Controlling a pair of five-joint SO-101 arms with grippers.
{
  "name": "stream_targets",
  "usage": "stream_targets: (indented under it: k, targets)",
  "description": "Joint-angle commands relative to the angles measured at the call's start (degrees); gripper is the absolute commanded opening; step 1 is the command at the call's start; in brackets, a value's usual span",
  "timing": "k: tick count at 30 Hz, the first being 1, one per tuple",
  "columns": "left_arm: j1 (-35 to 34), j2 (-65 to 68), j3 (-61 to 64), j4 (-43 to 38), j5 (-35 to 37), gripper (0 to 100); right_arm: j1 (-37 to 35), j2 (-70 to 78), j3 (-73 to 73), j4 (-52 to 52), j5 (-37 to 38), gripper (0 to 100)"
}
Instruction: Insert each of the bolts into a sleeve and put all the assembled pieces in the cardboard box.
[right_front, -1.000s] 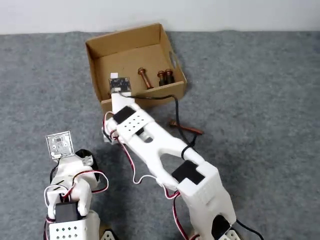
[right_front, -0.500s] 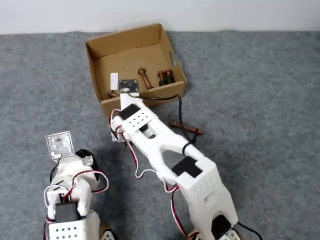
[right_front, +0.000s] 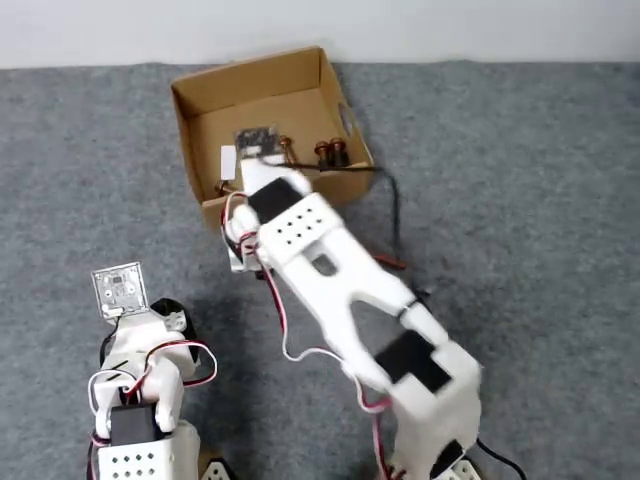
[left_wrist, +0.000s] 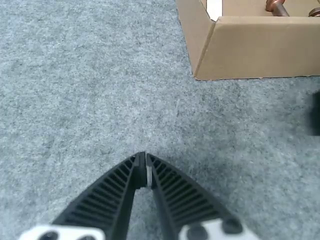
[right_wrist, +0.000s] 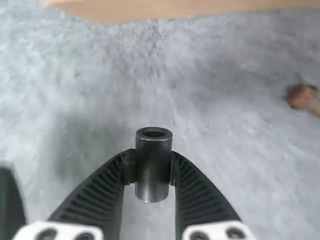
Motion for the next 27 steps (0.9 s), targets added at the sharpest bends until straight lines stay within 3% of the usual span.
stream_targets:
  k: [1,7,12,17,21,27]
  targets:
    - [1.93,-0.18,-0.31,-0.35,0.62,1,1.54,-11.65,-2.81,7.69,0.0,0.9]
    - [2.73,5.1,-0.31,-4.84,1.49,1,8.04,-24.84,-2.73,15.78,-1.23,0.9]
    - [2.99,12.84,-0.31,-11.43,10.37,1,15.6,-35.91,0.62,17.71,-0.97,0.8]
    - [3.25,15.38,-0.31,-14.33,10.73,1,21.93,-50.95,15.91,17.54,-0.88,0.8]
    - [7.74,15.38,-0.66,-14.07,10.02,1,26.33,-65.19,31.56,15.25,-0.88,0.8]
    - [7.82,15.3,-4.26,-12.48,2.64,1,30.9,-90.33,54.51,8.31,0.97,0.8]
